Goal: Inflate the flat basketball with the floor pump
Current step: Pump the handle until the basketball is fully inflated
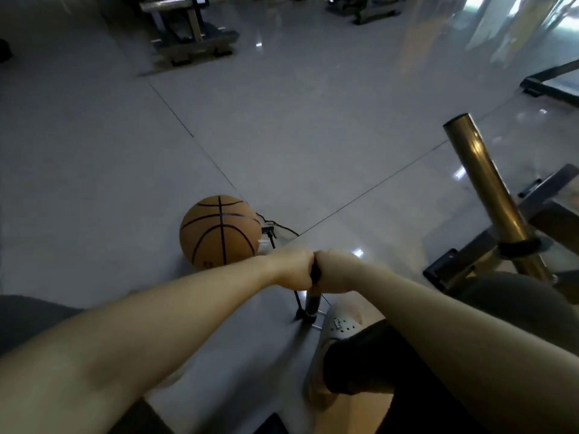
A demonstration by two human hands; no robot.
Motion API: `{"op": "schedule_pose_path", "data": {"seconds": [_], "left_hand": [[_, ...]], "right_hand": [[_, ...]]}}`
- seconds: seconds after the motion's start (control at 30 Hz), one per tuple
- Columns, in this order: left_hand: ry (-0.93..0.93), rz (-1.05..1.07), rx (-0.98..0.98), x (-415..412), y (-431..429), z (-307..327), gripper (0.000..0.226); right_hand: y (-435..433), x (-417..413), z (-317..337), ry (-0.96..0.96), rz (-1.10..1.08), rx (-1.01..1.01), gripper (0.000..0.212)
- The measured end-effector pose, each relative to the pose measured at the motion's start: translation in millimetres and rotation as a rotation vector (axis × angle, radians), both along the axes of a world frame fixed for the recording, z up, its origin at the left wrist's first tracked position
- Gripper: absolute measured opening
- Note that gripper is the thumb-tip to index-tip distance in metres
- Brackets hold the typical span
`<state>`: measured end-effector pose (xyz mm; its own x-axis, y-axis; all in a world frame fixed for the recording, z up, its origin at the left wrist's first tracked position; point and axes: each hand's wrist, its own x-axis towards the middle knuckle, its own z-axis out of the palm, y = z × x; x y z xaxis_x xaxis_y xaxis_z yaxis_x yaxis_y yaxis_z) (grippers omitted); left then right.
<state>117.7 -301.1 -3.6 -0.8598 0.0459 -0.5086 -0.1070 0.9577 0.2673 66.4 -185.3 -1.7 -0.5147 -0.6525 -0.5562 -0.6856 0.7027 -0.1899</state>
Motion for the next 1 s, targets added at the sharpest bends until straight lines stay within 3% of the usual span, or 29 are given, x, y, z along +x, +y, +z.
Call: {"op": "schedule_pose_path", "data": {"seconds": [0.27, 0.33, 0.57, 0.73, 1.0], "left_hand": [[0.079, 0.058, 0.13, -29.9, -26.2, 134.9, 0.018], [0.087, 0.061, 0.133, -36.0, -30.2, 141.0, 0.015], [0.057, 0.059, 0.087, -34.7, -32.1, 21.4, 0.008], [0.053, 0.068, 0.041, -16.9, -20.6, -33.7, 0.009], [0.013, -0.011, -0.068, 22.8, 10.0, -3.1, 0.005]], "right_hand": [[-21.0, -37.9, 132.9, -0.043, -0.014, -0.187, 0.036], [-23.8, -43.0, 138.4, -0.025, -0.025, -0.213, 0.039], [-25.5, -30.2, 25.1, 0.09, -0.118, -0.12, 0.023], [-17.1, -19.2, -20.0, 0.053, 0.0, -0.025, 0.022], [5.7, 15.5, -7.3, -0.027, 0.01, 0.06, 0.036]]}}
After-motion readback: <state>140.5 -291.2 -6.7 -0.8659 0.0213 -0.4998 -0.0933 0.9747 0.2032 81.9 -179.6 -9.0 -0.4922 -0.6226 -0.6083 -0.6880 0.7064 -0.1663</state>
